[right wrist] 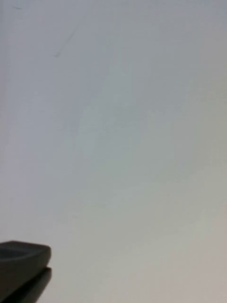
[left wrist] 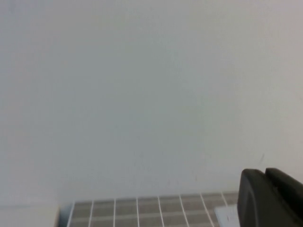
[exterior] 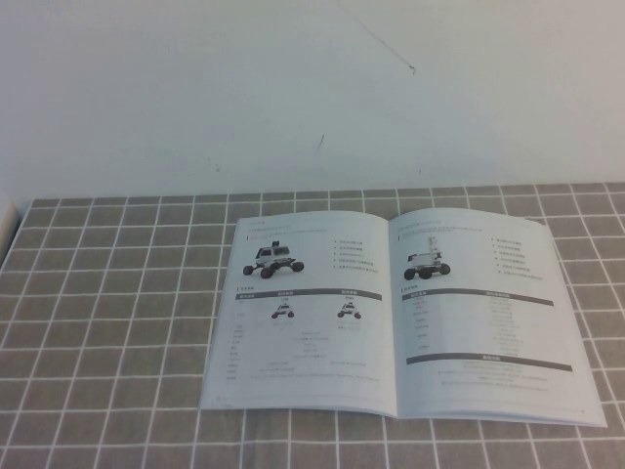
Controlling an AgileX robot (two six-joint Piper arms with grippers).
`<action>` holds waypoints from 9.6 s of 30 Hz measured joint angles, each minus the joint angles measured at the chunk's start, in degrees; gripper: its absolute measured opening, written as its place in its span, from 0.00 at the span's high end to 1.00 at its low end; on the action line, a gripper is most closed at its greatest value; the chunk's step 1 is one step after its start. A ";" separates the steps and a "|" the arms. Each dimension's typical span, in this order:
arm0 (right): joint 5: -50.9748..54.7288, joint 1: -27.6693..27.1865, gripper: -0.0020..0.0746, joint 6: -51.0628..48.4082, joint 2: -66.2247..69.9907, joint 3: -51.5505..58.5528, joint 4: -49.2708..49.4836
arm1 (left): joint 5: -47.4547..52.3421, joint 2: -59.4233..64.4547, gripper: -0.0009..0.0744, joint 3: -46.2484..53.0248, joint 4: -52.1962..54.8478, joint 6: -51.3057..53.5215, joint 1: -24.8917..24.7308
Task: Close book
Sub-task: 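Close the open booklet and leave it lying on the table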
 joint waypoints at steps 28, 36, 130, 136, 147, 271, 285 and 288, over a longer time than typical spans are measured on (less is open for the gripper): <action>16.28 8.35 0.98 -53.60 64.06 -7.56 45.89 | 24.79 58.35 0.99 -13.95 -55.73 41.78 0.00; 11.36 9.92 0.98 -53.90 78.26 -12.25 42.20 | 21.91 67.91 0.99 -13.95 -74.35 55.50 0.00; 11.48 9.92 0.98 -52.77 93.07 -17.23 41.29 | 22.56 102.60 0.99 -50.64 -10.68 11.27 -10.58; 11.48 9.92 0.98 -52.77 93.07 -17.23 41.29 | 22.50 102.60 0.99 -50.64 -10.09 10.92 -10.81; 11.48 9.92 0.98 -52.77 93.07 -17.23 41.39 | 27.85 102.70 0.99 -55.62 -2.22 2.82 -11.69; 18.87 13.44 0.98 -34.66 92.00 -28.93 24.65 | 53.15 72.57 0.99 -78.54 -21.90 31.41 -11.70; 26.85 13.44 0.98 -34.66 52.58 -30.71 16.58 | 46.02 48.94 0.99 -55.95 7.45 14.52 -11.70; 30.67 13.44 0.98 -33.37 45.63 -28.01 13.80 | 39.95 42.63 0.99 -46.07 7.87 13.73 -11.70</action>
